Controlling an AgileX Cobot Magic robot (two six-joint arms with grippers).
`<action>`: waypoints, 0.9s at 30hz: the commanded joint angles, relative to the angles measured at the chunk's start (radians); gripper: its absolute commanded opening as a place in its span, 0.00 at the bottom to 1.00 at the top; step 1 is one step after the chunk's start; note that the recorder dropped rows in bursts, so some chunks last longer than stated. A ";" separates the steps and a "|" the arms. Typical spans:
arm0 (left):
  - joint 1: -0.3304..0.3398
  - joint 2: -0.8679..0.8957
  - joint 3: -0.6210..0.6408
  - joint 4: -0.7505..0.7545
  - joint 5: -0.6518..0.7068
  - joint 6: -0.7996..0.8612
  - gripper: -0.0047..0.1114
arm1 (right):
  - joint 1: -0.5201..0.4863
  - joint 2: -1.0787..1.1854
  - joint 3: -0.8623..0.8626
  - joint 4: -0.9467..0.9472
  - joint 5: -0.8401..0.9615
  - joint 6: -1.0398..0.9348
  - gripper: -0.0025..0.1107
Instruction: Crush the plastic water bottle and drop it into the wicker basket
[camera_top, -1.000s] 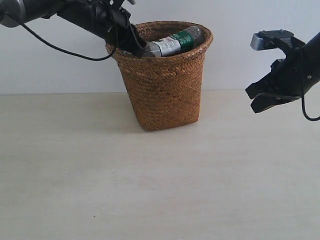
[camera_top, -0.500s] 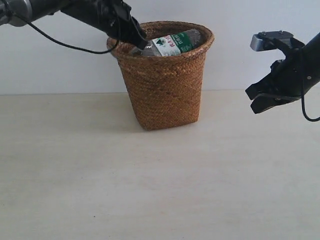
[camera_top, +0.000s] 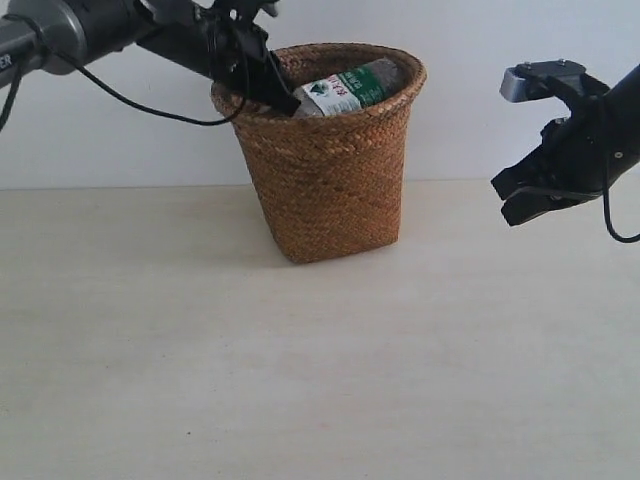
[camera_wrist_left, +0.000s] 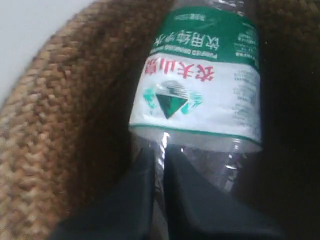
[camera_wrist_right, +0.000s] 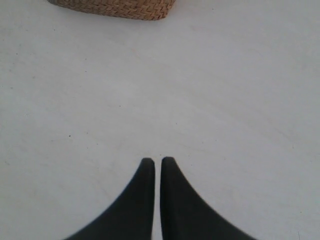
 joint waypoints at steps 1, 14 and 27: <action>-0.001 0.034 -0.004 0.003 0.046 -0.011 0.08 | 0.001 -0.005 -0.004 0.001 -0.002 -0.010 0.02; 0.013 -0.157 -0.004 0.079 0.205 -0.042 0.08 | 0.001 -0.007 -0.004 -0.033 0.006 -0.001 0.02; 0.081 -0.284 0.025 0.220 0.530 -0.361 0.08 | -0.002 -0.088 -0.006 -0.505 0.133 0.394 0.02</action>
